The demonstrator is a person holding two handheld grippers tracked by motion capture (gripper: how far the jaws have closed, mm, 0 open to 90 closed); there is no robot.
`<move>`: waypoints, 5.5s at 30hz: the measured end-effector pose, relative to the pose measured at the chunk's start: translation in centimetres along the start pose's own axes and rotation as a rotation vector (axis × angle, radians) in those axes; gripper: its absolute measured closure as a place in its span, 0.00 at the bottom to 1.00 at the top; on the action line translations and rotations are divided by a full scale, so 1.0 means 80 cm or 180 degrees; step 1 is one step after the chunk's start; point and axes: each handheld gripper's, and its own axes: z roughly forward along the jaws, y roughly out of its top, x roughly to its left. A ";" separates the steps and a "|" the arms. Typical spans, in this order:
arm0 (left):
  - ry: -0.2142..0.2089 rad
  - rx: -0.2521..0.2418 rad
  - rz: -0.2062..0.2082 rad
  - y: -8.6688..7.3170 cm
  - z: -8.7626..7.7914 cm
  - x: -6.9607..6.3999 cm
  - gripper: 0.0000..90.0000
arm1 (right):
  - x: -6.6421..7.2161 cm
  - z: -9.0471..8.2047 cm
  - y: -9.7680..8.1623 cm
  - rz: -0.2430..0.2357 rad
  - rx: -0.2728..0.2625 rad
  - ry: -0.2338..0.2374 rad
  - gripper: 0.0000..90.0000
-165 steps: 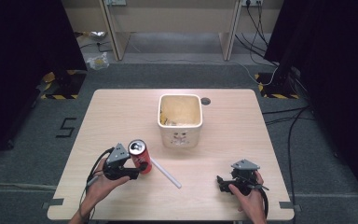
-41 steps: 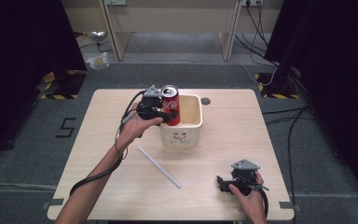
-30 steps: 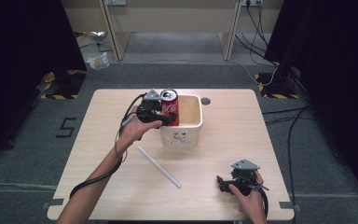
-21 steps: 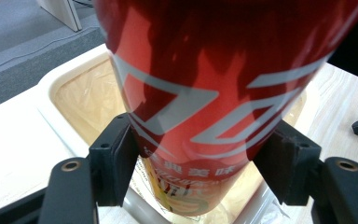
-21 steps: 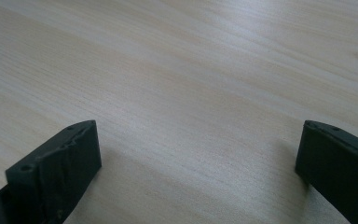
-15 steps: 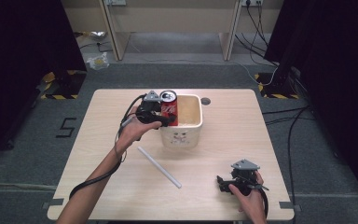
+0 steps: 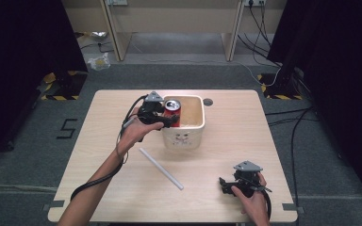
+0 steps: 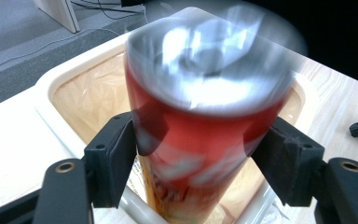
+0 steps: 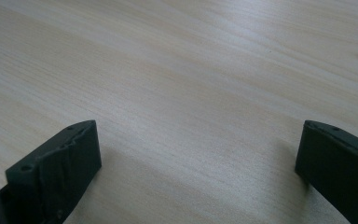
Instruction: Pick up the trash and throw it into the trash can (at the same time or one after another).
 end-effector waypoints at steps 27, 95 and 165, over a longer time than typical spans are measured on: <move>-0.0022 -0.0196 -0.0036 0.010 -0.055 -0.003 0.24 | 0.000 0.000 0.000 -0.0003 0.0003 0.0001 0.00; 0.0191 0.0155 -0.0281 -0.166 -0.029 -0.056 0.26 | 0.000 0.000 0.000 -0.0003 0.0008 0.0000 0.00; 0.0455 0.0710 -0.0202 -0.213 -0.021 -0.017 0.82 | 0.001 0.000 0.000 -0.0040 0.0001 0.0019 0.00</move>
